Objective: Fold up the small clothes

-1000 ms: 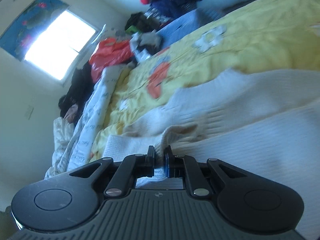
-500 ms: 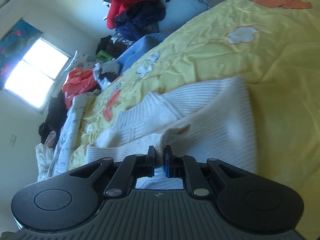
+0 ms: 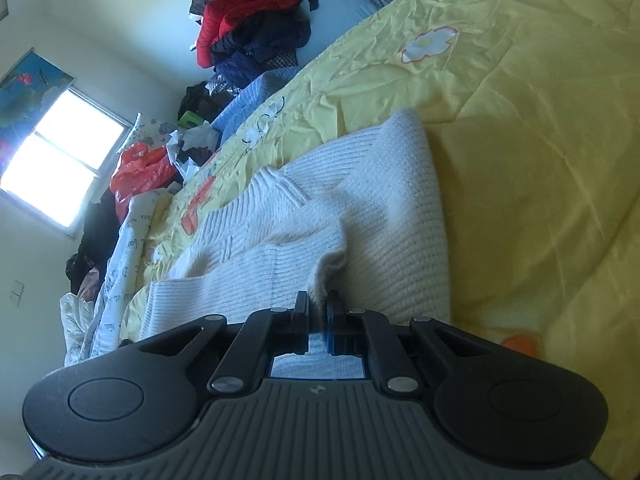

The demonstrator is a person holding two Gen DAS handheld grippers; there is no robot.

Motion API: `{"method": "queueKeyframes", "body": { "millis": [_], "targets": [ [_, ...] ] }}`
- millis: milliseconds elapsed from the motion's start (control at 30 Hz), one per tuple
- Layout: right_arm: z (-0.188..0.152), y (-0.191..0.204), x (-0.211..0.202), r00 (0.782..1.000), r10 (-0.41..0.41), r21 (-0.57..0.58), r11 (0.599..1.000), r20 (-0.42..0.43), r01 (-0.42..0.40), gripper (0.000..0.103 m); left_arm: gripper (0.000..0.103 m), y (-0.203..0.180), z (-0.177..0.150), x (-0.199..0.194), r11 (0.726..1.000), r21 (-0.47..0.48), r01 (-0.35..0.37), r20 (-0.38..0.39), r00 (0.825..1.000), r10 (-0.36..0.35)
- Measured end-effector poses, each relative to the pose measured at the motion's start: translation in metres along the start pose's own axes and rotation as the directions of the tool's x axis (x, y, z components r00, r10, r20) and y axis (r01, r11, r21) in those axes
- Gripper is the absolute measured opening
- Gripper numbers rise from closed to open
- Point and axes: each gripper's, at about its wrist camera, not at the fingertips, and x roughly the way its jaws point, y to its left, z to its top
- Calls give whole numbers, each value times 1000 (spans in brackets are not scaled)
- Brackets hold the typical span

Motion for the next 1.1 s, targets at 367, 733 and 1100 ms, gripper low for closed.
{"method": "queueKeyframes", "body": {
  "millis": [367, 733, 1100],
  "targets": [
    [-18, 2, -10, 999, -34, -77, 996, 37, 37, 11, 101, -3, -1, 10, 1000, 23, 11, -74, 997, -10],
    [10, 12, -10, 998, -31, -62, 997, 63, 35, 37, 101, -4, 1, 14, 999, 31, 10, -94, 996, -7],
    [7, 23, -6, 989, -129, -181, 974, 67, 139, 13, 103, -10, -1, 29, 997, 78, 12, -199, 980, 4]
  ]
}}
